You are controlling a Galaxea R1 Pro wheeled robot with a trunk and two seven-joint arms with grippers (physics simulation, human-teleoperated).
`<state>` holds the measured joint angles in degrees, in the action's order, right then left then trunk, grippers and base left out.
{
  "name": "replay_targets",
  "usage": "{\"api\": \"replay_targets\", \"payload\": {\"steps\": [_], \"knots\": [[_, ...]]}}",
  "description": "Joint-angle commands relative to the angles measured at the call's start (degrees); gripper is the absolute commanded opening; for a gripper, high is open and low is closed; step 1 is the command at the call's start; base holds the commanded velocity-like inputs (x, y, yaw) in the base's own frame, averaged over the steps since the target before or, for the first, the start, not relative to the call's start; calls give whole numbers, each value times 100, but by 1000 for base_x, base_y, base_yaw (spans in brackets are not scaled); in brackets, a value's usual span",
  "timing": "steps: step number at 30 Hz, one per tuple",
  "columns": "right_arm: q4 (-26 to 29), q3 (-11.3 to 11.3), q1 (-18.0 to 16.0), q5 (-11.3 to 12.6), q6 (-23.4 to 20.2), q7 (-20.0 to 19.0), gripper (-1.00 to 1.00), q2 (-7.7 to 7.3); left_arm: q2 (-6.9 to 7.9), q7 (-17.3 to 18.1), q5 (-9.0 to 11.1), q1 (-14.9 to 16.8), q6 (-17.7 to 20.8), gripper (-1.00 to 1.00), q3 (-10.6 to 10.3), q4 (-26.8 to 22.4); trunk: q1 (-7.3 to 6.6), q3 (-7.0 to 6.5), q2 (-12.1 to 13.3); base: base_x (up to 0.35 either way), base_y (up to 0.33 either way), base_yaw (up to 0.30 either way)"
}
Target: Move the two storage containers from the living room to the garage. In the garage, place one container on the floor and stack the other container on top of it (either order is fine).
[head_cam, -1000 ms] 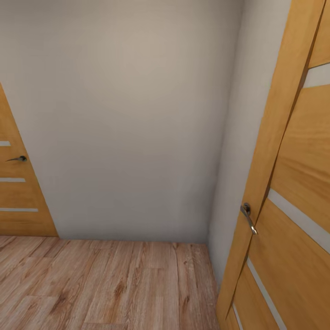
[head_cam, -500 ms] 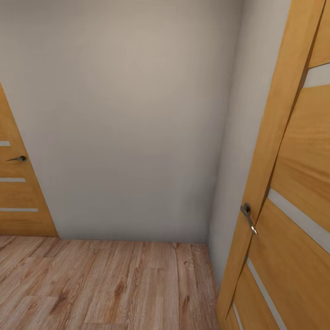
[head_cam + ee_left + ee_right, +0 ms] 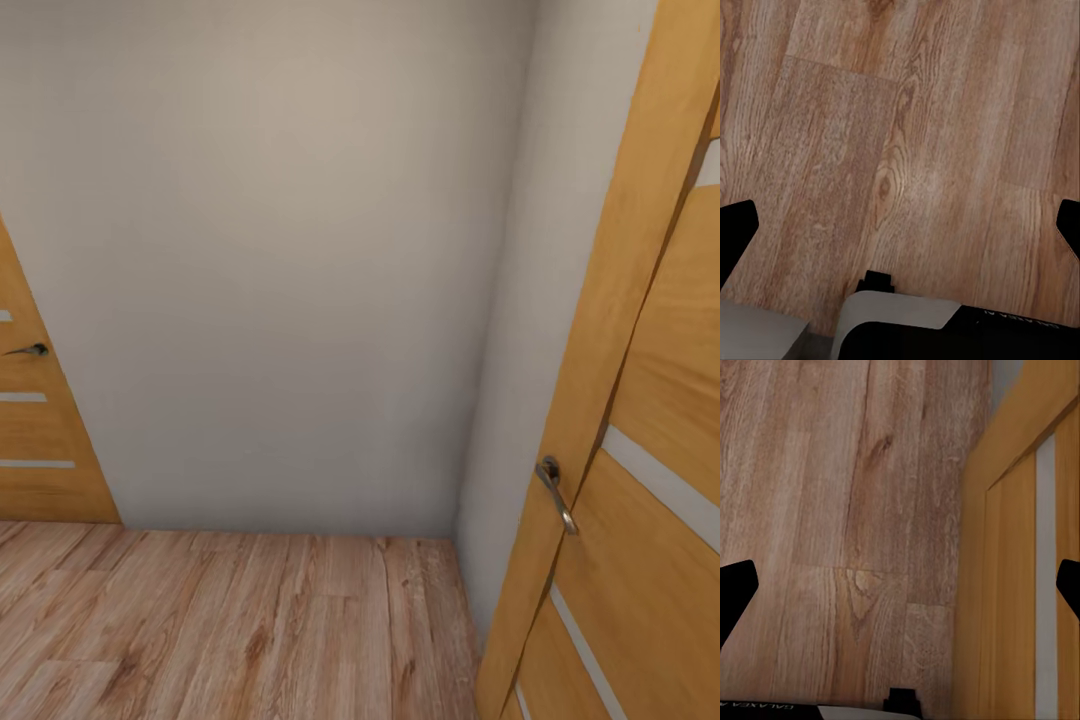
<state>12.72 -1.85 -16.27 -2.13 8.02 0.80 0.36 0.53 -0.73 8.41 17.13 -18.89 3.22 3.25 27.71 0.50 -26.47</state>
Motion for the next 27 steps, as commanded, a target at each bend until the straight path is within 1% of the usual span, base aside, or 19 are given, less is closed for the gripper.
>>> {"api": "replay_targets", "payload": {"steps": [1, 6, 18, 27], "knots": [[-6, -17, -2, -22, 16, 8, 100, -1, 0, 3, 3, 9, -38, 100, 30, 22, 5, 5, -6, 314, 0, 0], [-6, -17, -2, -19, 16, 8, 100, -1, 5, 3, 3, 9, -43, 100, 30, 21, 5, 5, -6, 218, 0, 0], [-6, -17, -4, -21, 16, 8, 100, -1, 8, 3, 3, 9, -39, 100, 30, 21, 5, 5, -6, 27, 0, 0], [-6, -17, -4, -18, 16, 8, 100, -1, 15, 3, 3, 9, -36, 100, 30, 22, 5, 5, -6, 267, 0, 0]]}}
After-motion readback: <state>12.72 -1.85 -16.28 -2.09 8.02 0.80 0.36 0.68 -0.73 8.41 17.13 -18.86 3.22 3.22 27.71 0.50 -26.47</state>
